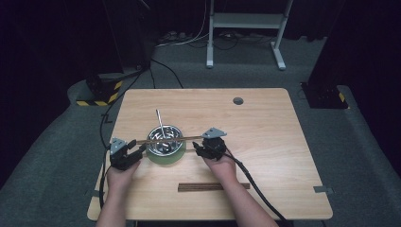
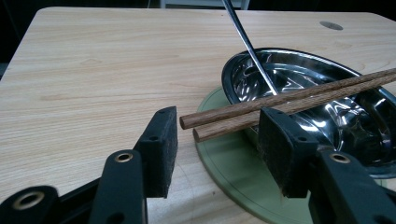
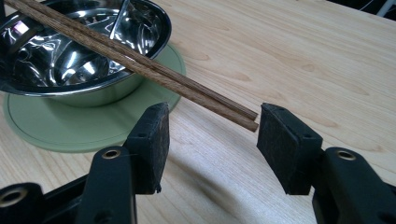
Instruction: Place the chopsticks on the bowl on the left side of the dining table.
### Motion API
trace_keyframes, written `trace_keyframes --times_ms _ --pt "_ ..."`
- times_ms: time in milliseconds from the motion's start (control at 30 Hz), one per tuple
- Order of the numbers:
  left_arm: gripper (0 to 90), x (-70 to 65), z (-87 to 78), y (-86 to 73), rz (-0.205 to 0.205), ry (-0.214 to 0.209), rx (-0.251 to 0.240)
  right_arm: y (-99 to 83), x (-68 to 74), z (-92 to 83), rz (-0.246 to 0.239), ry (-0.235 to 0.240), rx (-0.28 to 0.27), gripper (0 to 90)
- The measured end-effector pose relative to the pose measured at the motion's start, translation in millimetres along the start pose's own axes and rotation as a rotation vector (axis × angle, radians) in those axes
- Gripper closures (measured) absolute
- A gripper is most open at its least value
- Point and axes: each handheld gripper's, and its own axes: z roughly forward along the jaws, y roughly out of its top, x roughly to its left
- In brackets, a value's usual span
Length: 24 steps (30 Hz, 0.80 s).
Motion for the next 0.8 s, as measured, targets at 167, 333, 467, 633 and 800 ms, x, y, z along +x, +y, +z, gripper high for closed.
trace_keyframes --times_ms 167,333,467,633,800 --pt "47.8 0.9 -4.0 1.2 -0.006 0.013 -0.004 -3.6 -1.6 -6.4 0.004 -0.025 -0.01 43.9" --pt "51.4 4.2 -5.3 -1.5 0.021 0.032 0.009 -7.3 1.5 -12.6 0.004 -0.033 -0.013 48.4" --pt "54.2 3.7 -4.7 -3.0 0.005 0.041 0.002 -8.3 4.9 -12.2 0.0 -0.033 -0.007 50.0" --pt "56.7 7.1 -6.0 -3.1 0.028 0.046 0.022 -9.1 6.3 -10.1 -0.002 -0.035 -0.001 50.0" --pt "58.9 9.0 -4.8 -2.8 0.01 0.058 0.004 -9.6 7.4 -8.7 0.001 -0.035 -0.003 50.0"
